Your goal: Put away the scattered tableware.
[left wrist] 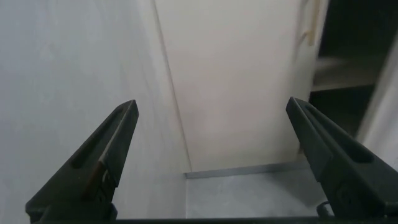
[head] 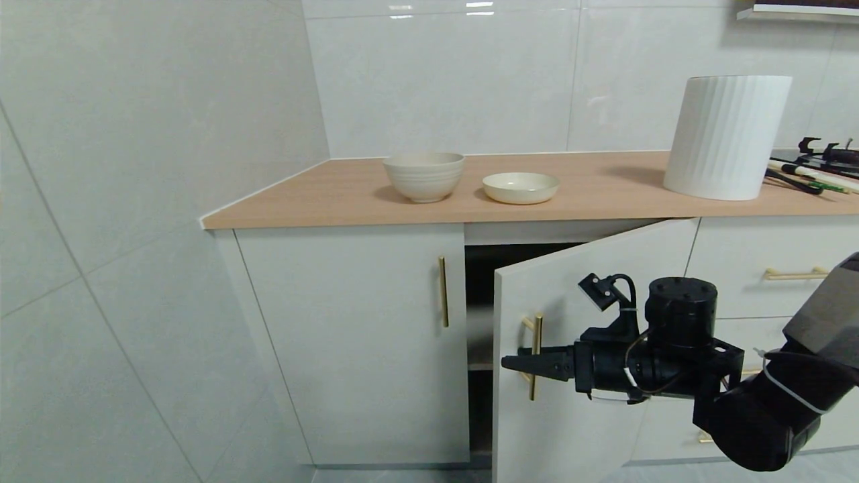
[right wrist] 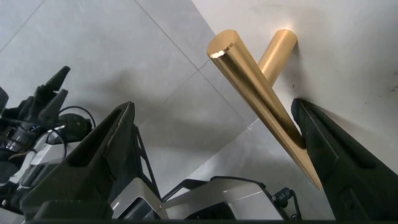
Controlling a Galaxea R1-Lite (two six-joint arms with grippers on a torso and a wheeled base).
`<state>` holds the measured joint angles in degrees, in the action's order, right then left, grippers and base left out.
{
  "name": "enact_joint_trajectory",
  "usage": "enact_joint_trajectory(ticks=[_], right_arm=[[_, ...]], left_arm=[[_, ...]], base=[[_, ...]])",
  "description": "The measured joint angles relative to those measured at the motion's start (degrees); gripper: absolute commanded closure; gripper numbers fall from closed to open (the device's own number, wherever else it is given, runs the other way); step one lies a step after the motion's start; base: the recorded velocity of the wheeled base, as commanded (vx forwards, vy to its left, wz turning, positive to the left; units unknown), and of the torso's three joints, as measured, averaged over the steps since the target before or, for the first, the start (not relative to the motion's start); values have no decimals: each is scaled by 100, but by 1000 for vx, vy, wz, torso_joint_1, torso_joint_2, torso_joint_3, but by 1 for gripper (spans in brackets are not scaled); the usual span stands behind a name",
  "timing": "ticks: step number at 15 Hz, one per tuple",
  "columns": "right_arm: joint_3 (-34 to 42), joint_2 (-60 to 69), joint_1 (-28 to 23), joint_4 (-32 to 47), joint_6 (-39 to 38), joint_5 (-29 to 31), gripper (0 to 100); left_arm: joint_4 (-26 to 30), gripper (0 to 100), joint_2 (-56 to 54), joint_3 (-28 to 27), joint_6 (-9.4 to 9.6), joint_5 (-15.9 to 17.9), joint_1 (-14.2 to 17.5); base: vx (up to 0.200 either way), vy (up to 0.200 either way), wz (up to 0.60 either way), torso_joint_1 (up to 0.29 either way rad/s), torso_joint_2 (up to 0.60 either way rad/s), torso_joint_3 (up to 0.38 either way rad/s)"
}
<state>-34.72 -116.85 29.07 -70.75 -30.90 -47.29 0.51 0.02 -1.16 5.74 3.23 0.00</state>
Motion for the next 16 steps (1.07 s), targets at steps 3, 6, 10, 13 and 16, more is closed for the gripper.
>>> enact_joint_trajectory(ticks=[3,6,10,13,16], right_arm=[[11,45,9,6,-5,-11,0],[11,65,13,2,-5,-20,0],[29,117,39,-13,1,-22,0],[82,155,48,-35,4,-22,0],[96,174,50,-38,6,-22,0]], left_arm=[[514,0,206,-1045,-176,475,-62],[887,0,1251,-2166,-343,1139,-219],[583,0,3565,-3159,-418,2102,-341],[-204,0,5432,-3447,-455,2520,-590],[-1329,0,7185,-3439,-525,2671,-1182]], base=[[0,0,0,0,0,0],[0,0,0,0,0,0],[0,0,0,0,0,0],[0,0,0,0,0,0],[0,0,0,0,0,0]])
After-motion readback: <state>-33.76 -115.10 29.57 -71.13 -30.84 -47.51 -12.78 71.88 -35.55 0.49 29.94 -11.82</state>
